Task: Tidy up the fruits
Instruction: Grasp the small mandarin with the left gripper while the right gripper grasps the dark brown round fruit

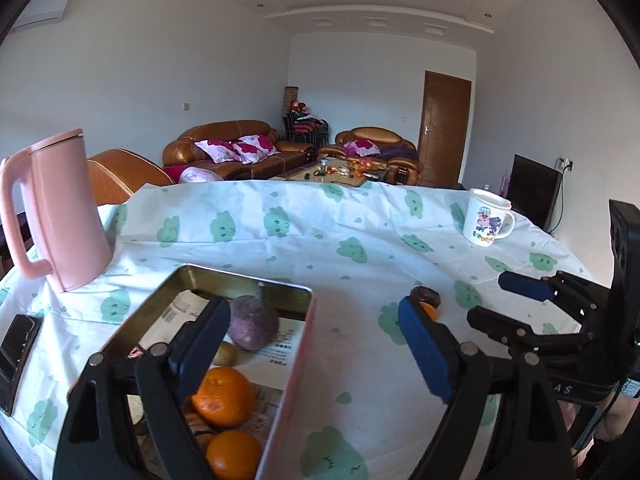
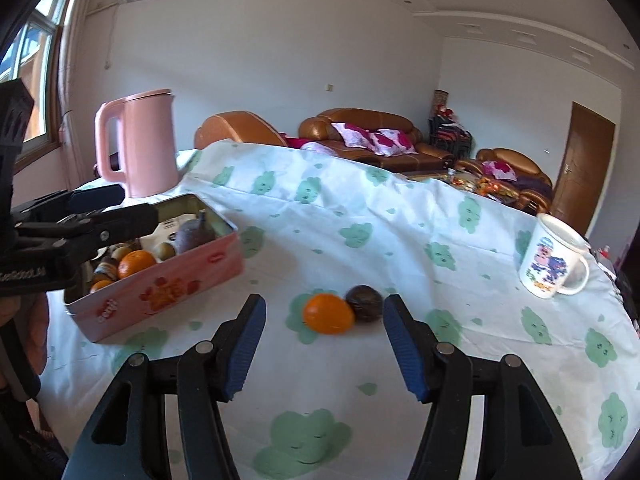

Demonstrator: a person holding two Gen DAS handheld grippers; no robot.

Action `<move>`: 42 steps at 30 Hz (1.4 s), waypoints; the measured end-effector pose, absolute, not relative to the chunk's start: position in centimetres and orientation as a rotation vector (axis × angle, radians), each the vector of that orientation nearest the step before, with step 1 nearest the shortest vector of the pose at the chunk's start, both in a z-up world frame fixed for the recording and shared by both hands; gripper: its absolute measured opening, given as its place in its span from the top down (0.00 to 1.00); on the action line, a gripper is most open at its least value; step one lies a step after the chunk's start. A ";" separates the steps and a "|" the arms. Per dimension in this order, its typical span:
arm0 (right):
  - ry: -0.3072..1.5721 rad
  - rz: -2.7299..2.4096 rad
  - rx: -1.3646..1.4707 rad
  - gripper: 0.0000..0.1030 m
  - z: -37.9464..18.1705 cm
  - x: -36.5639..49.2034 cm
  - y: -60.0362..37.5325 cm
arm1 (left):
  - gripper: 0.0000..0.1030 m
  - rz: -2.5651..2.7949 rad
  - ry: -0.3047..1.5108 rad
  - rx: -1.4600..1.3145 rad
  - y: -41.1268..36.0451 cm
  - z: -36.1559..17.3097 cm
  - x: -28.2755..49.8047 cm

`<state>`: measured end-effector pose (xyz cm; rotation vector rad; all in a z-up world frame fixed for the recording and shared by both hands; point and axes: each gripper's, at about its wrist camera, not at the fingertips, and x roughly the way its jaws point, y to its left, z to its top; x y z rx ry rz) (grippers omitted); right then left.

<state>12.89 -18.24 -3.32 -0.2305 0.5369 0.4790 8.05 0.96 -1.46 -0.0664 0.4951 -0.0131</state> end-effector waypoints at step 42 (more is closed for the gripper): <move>0.787 0.435 -0.008 0.29 -6.8 21.7 -17.7 | 0.61 -0.064 0.691 -0.112 -2.2 -5.7 16.6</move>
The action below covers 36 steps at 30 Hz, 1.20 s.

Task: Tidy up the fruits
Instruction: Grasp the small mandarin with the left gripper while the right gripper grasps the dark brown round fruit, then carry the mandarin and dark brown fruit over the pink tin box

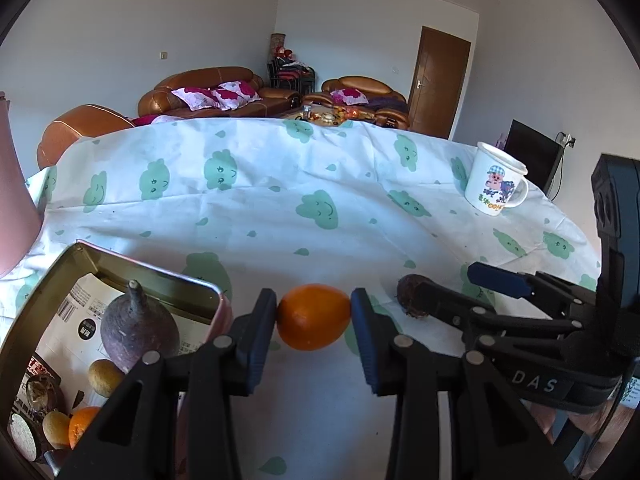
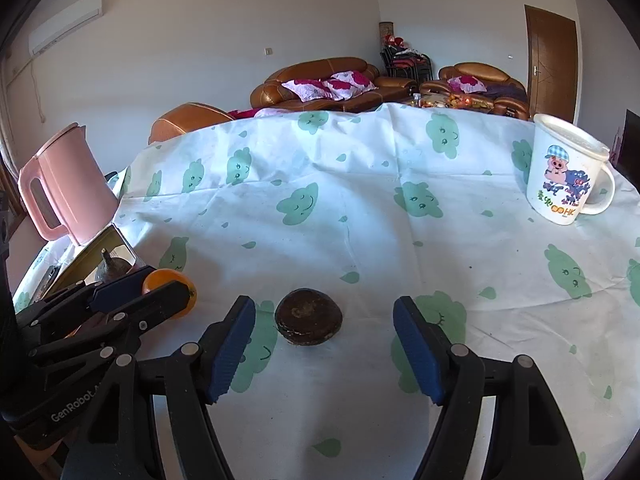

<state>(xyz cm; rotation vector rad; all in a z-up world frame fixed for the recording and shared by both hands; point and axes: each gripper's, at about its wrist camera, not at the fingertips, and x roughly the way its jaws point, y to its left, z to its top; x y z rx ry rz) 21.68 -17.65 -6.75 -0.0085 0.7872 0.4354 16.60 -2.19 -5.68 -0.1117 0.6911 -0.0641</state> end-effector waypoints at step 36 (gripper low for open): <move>0.554 0.533 -0.018 0.59 -4.2 18.3 -17.7 | 0.61 0.013 0.487 -0.085 -2.0 -3.7 13.5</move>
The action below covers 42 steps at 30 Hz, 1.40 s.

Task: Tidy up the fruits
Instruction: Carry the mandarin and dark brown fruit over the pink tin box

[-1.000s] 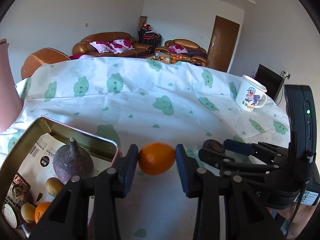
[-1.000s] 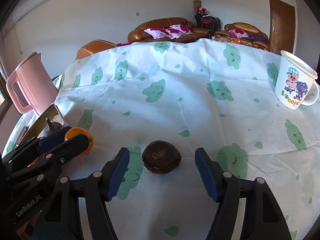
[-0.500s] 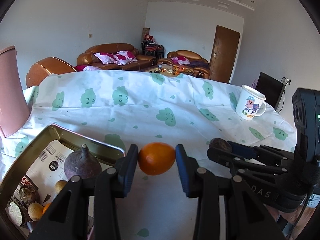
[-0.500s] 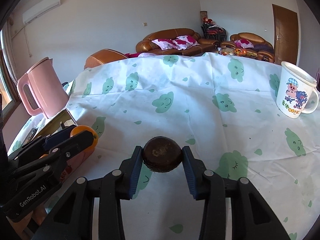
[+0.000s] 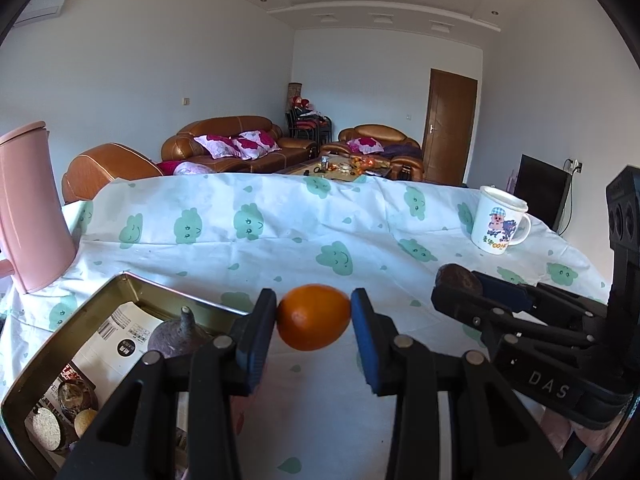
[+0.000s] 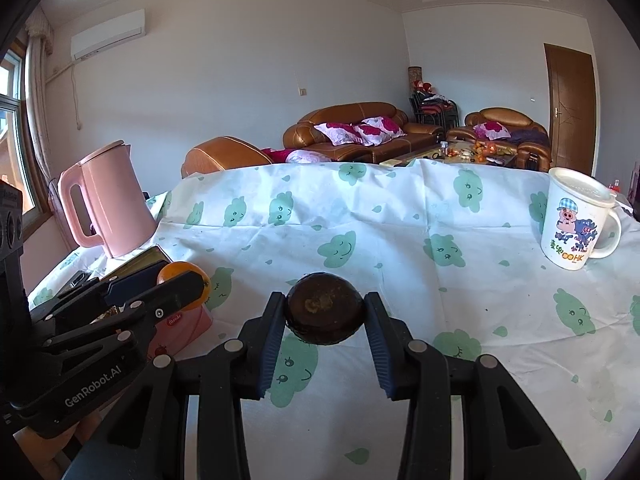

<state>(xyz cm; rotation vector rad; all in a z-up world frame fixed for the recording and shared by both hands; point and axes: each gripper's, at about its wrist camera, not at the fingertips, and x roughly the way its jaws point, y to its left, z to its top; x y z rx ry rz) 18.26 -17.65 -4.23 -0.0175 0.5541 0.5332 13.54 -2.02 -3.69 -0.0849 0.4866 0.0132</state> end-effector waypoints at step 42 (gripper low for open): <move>0.328 0.520 -0.034 0.59 -2.8 13.5 -19.1 | 0.61 0.050 0.304 -0.006 -3.6 -2.4 9.9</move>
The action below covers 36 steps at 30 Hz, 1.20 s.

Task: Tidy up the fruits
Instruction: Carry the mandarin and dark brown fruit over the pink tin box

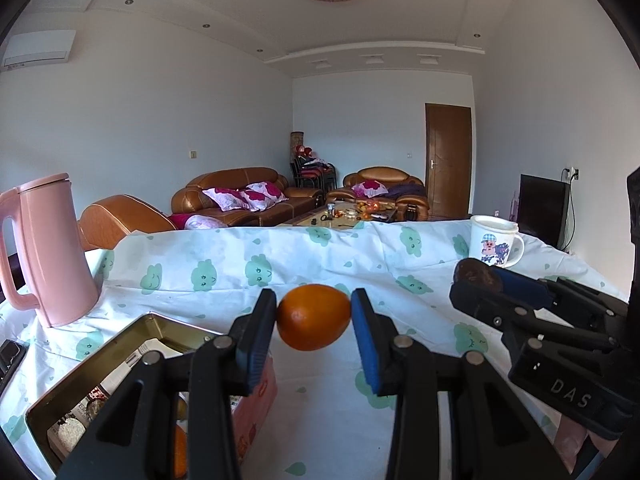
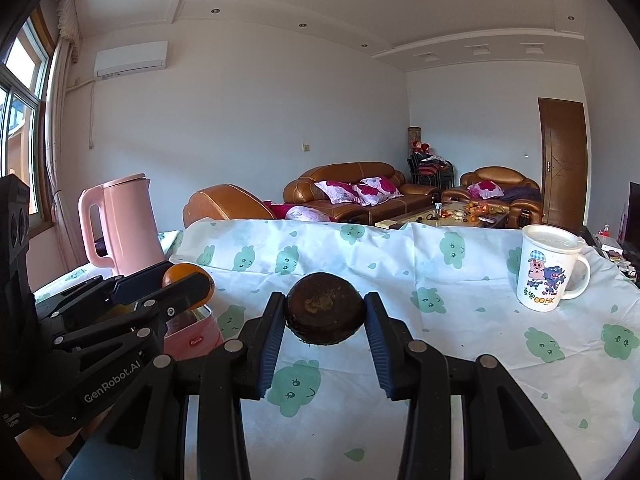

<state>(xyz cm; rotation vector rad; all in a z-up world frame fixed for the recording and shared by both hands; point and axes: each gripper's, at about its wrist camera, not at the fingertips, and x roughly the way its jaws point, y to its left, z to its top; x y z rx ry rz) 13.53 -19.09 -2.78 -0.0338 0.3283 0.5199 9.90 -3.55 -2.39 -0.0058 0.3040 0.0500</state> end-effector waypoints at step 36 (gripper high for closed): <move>0.398 0.729 -0.145 0.59 -1.8 12.2 -6.4 | 0.61 0.183 0.419 -0.110 7.8 -2.2 5.9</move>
